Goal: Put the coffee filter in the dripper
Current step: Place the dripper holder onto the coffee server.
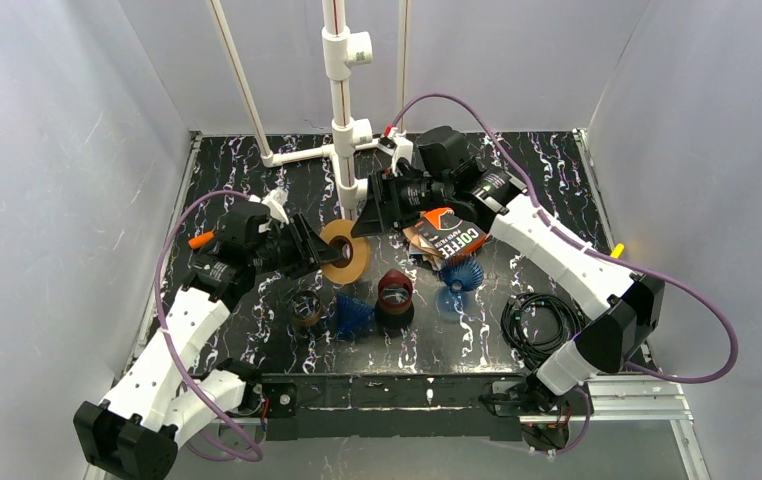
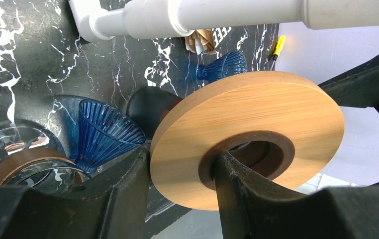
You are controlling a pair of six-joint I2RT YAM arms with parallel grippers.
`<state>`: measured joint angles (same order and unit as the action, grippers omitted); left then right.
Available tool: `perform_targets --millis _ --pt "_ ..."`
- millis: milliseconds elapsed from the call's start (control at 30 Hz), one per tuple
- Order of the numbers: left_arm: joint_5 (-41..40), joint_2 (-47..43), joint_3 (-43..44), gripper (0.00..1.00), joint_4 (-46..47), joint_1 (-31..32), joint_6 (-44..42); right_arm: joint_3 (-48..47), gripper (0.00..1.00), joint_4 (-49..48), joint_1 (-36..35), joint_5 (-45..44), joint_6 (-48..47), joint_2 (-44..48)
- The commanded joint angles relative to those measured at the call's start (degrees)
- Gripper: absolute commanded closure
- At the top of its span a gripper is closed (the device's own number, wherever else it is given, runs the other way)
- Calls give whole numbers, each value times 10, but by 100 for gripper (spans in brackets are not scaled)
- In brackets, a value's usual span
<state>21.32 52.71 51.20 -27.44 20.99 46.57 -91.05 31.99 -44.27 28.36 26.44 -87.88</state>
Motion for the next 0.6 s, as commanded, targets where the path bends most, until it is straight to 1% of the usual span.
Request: perform_targets --millis 0,133,267,367,400,500,567 --pt "-11 7 35 100 4 20 10 0 27 -25 -2 34 20 -8" --pt "-17 8 37 100 11 30 21 0 37 -13 -2 36 22 -15" --pt "-21 0 33 100 33 41 32 -1 38 -8 -2 35 27 -22" --pt "-22 -2 35 100 39 46 30 1 42 -11 -2 40 27 -24" --pt "-22 -2 36 100 41 48 29 2 47 -14 -2 46 28 -25" --pt "-22 -2 38 100 46 51 28 3 66 -19 -2 53 29 -26" --pt "-23 -4 38 100 50 52 28 6 83 -22 -1 53 28 -22"
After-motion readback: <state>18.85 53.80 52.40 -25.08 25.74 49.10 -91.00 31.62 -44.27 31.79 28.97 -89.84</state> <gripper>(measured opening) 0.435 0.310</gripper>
